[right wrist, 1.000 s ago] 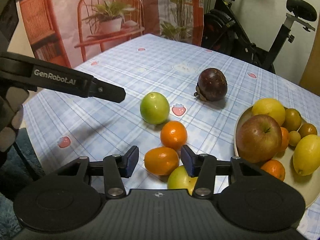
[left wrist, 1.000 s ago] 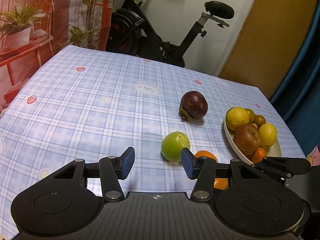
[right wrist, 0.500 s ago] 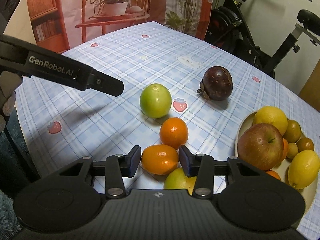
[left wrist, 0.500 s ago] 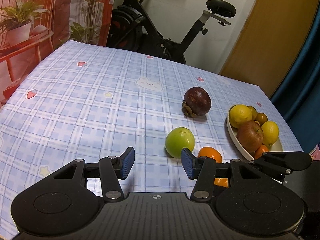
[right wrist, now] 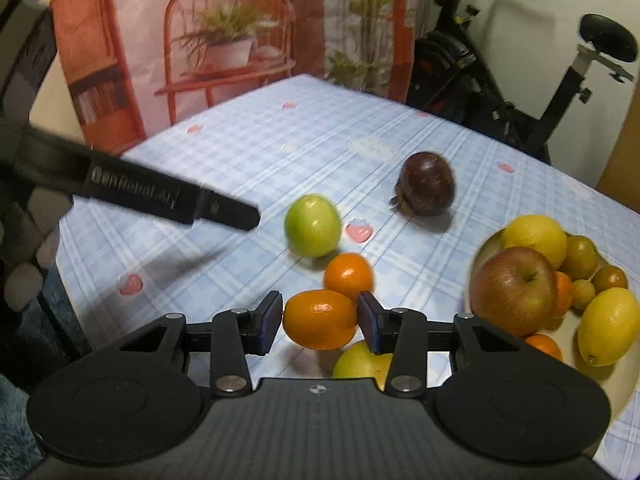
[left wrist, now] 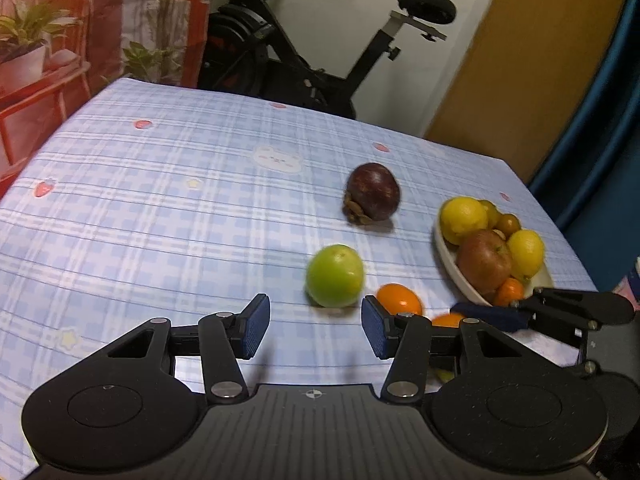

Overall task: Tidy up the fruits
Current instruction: 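Move both tools to an orange mandarin on the cloth, then close both tools together on the orange mandarin, then carry the mandarin between both tools onto the plate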

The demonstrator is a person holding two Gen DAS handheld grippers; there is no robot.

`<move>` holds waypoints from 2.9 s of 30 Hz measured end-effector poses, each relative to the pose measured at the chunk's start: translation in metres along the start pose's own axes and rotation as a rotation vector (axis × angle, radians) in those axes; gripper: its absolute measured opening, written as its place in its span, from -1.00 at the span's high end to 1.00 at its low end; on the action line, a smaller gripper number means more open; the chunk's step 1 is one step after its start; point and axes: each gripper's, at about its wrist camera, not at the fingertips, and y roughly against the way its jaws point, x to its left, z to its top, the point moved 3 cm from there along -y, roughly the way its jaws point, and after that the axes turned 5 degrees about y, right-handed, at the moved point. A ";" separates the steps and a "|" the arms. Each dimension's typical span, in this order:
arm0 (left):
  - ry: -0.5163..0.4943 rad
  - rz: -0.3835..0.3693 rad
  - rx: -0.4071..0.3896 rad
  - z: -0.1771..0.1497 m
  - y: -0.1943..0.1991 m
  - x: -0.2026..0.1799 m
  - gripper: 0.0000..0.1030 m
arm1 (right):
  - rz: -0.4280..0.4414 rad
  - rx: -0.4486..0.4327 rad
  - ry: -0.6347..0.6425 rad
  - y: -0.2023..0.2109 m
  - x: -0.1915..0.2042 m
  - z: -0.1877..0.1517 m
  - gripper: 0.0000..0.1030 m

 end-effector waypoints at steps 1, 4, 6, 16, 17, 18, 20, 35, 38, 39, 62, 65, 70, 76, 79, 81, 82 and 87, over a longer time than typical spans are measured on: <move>-0.002 -0.009 0.006 0.000 -0.001 -0.004 -0.03 | -0.007 -0.012 -0.010 0.003 -0.003 0.000 0.15; -0.015 -0.044 0.027 -0.002 -0.006 -0.016 -0.02 | -0.033 -0.057 -0.050 0.015 -0.017 -0.001 0.15; -0.028 -0.061 0.047 -0.003 -0.012 -0.025 0.00 | -0.050 -0.083 -0.082 0.022 -0.027 -0.002 0.15; -0.050 -0.006 0.105 -0.007 -0.047 -0.056 0.06 | -0.092 -0.170 -0.207 0.051 -0.067 -0.018 0.15; -0.055 0.004 0.108 -0.006 -0.049 -0.059 0.06 | -0.095 -0.176 -0.215 0.054 -0.070 -0.021 0.15; -0.057 0.012 0.110 -0.006 -0.051 -0.060 0.06 | -0.097 -0.182 -0.224 0.056 -0.073 -0.023 0.15; -0.057 0.030 0.113 -0.006 -0.056 -0.062 0.06 | -0.103 -0.194 -0.246 0.060 -0.080 -0.027 0.15; -0.052 0.077 0.126 -0.009 -0.068 -0.066 0.22 | -0.137 -0.220 -0.371 0.078 -0.114 -0.061 0.15; -0.065 0.079 0.106 -0.007 -0.063 -0.069 0.22 | -0.156 -0.215 -0.392 0.078 -0.119 -0.065 0.15; -0.070 0.078 0.096 -0.005 -0.061 -0.070 0.22 | -0.163 -0.213 -0.399 0.078 -0.121 -0.067 0.15; -0.378 -0.124 0.017 0.037 -0.074 -0.180 0.22 | -0.227 -0.185 -0.440 0.066 -0.138 -0.088 0.15; -0.460 -0.146 0.035 0.030 -0.087 -0.204 0.22 | -0.227 -0.183 -0.438 0.064 -0.139 -0.089 0.15; -0.527 -0.151 0.086 0.020 -0.109 -0.221 0.22 | -0.233 -0.181 -0.415 0.061 -0.137 -0.093 0.15; -0.545 -0.155 0.142 0.011 -0.120 -0.220 0.22 | -0.228 -0.186 -0.406 0.059 -0.135 -0.094 0.15; -0.544 -0.149 0.157 0.008 -0.124 -0.220 0.22 | -0.223 -0.190 -0.410 0.058 -0.135 -0.094 0.15; -0.538 -0.145 0.167 0.008 -0.125 -0.221 0.22 | -0.222 -0.191 -0.410 0.058 -0.136 -0.094 0.15; -0.536 -0.146 0.167 0.008 -0.125 -0.220 0.22 | -0.223 -0.191 -0.410 0.058 -0.136 -0.094 0.15; -0.532 -0.149 0.171 0.009 -0.125 -0.221 0.21 | -0.224 -0.190 -0.410 0.058 -0.135 -0.093 0.14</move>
